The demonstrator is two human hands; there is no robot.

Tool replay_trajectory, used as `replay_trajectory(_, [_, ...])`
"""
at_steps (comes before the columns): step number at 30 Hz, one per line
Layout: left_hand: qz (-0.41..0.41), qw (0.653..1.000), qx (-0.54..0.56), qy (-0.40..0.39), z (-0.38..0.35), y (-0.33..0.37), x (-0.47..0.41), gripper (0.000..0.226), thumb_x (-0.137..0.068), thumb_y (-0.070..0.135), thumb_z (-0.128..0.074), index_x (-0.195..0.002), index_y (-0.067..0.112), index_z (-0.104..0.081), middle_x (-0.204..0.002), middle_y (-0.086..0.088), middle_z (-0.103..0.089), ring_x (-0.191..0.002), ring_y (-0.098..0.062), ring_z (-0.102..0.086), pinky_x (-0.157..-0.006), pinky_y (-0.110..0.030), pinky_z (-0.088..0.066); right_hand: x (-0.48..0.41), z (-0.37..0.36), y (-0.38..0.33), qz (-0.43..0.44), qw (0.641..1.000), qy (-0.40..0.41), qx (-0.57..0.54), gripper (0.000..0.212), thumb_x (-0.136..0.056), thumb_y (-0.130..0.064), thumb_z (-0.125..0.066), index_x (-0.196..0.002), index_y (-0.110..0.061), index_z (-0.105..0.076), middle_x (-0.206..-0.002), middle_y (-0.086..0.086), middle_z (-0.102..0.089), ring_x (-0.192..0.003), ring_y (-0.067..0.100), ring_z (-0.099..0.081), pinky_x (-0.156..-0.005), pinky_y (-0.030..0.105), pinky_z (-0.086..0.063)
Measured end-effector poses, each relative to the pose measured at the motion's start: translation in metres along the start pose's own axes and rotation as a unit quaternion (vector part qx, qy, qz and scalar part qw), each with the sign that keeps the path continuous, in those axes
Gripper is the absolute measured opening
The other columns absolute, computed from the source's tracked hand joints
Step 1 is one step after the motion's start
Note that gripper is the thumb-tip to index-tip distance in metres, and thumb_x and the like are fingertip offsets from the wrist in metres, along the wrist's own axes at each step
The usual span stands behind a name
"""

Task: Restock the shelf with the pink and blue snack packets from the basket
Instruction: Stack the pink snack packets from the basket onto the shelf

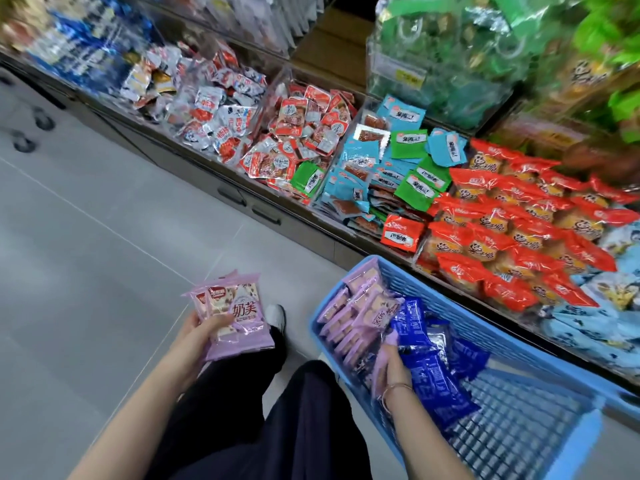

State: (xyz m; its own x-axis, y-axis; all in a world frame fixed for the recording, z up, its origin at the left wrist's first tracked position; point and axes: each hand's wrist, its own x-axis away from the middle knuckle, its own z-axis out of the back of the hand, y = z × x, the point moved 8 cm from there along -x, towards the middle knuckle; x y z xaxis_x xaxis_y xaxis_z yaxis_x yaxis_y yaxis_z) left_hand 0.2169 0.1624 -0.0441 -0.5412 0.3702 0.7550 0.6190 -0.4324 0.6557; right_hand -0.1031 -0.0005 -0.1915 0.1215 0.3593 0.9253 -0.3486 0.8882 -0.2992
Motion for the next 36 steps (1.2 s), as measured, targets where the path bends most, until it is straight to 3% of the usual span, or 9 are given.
replay_trajectory(5, [0.001,0.999,0.009,-0.039,-0.029,0.024,-0.005,0.047,-0.081,0.004,-0.062,-0.125,0.011,-0.046,-0.114,-0.012,-0.067,-0.094,-0.024,-0.067,-0.069,-0.032,-0.054,0.048,0.001,-0.021,0.055,0.993,-0.097,-0.046,0.026,-0.088,-0.037,-0.057,-0.079,-0.013,-0.059,-0.08,0.008,-0.059,-0.078,0.023,-0.056,-0.082,0.049,-0.051])
replay_trajectory(8, [-0.003,0.998,0.012,-0.058,-0.047,0.038,-0.012,0.038,-0.086,0.002,-0.057,-0.121,0.013,-0.047,-0.109,-0.009,-0.069,-0.085,-0.02,-0.068,-0.063,-0.03,-0.053,0.079,-0.028,-0.048,0.065,0.941,-0.276,-0.186,0.045,-0.093,-0.042,-0.043,-0.12,-0.008,-0.054,-0.118,0.014,-0.061,-0.107,0.025,-0.059,-0.091,0.042,-0.05])
replay_trajectory(10, [-0.006,0.997,0.016,-0.071,-0.054,0.045,-0.016,0.038,-0.087,0.002,-0.056,-0.122,0.011,-0.046,-0.106,-0.009,-0.068,-0.085,-0.021,-0.067,-0.063,-0.031,-0.051,0.088,-0.036,-0.06,0.069,0.924,-0.313,-0.209,0.055,-0.095,-0.051,-0.036,-0.139,-0.019,-0.042,-0.136,0.014,-0.051,-0.115,0.028,-0.054,-0.095,0.042,-0.045])
replay_trajectory(14, [-0.004,0.996,0.02,-0.088,-0.047,0.055,-0.027,0.041,-0.086,0.003,-0.057,-0.126,0.007,-0.048,-0.112,-0.015,-0.068,-0.095,-0.031,-0.066,-0.075,-0.037,-0.053,0.094,-0.046,-0.079,0.107,0.965,-0.218,-0.098,0.069,-0.074,-0.067,-0.053,-0.128,-0.024,-0.051,-0.129,0.011,-0.057,-0.118,0.029,-0.055,-0.104,0.05,-0.041])
replay_trajectory(16, [-0.007,0.995,0.023,-0.098,-0.037,0.067,-0.036,0.037,-0.085,0.002,-0.057,-0.122,0.008,-0.052,-0.109,-0.015,-0.07,-0.091,-0.029,-0.068,-0.07,-0.036,-0.056,0.095,-0.047,-0.096,0.157,0.975,-0.144,-0.067,0.058,-0.065,-0.055,-0.066,-0.11,-0.022,-0.051,-0.114,0.01,-0.064,-0.1,0.024,-0.064,-0.083,0.038,-0.055])
replay_trajectory(19, [-0.01,0.991,0.03,-0.128,-0.019,0.096,-0.058,0.028,-0.087,0.002,-0.054,-0.112,0.013,-0.058,-0.1,-0.01,-0.074,-0.08,-0.022,-0.072,-0.059,-0.029,-0.057,0.108,-0.071,-0.121,0.208,0.964,-0.148,-0.079,0.042,-0.078,-0.019,-0.072,-0.112,-0.021,-0.048,-0.114,0.01,-0.063,-0.091,0.019,-0.068,-0.065,0.027,-0.056])
replay_trajectory(24, [-0.012,0.989,0.042,-0.144,0.028,0.157,-0.099,0.025,-0.086,0.004,-0.056,-0.109,0.014,-0.059,-0.094,-0.007,-0.075,-0.075,-0.021,-0.073,-0.054,-0.027,-0.056,0.133,-0.124,-0.145,0.228,0.957,-0.139,-0.109,0.05,-0.082,0.004,-0.061,-0.121,-0.023,-0.048,-0.12,0.001,-0.057,-0.103,0.019,-0.062,-0.073,0.025,-0.054])
replay_trajectory(28, [-0.024,0.987,0.034,-0.154,0.065,0.201,-0.119,0.026,-0.079,0.011,-0.062,-0.105,0.013,-0.062,-0.091,-0.009,-0.075,-0.072,-0.022,-0.072,-0.05,-0.028,-0.054,0.155,-0.172,-0.164,0.25,0.953,-0.131,-0.109,0.053,-0.081,0.011,-0.058,-0.118,-0.025,-0.05,-0.113,-0.003,-0.06,-0.102,0.018,-0.06,-0.064,0.018,-0.054])
replay_trajectory(36, [-0.034,0.988,0.05,-0.143,0.106,0.257,-0.151,0.054,-0.067,0.018,-0.066,-0.119,0.007,-0.058,-0.102,-0.014,-0.073,-0.078,-0.025,-0.071,-0.056,-0.03,-0.057,0.18,-0.235,-0.208,0.244,0.951,-0.114,-0.153,0.025,-0.08,0.011,-0.06,-0.1,-0.002,-0.058,-0.098,0.016,-0.068,-0.091,0.029,-0.063,-0.089,0.042,-0.048])
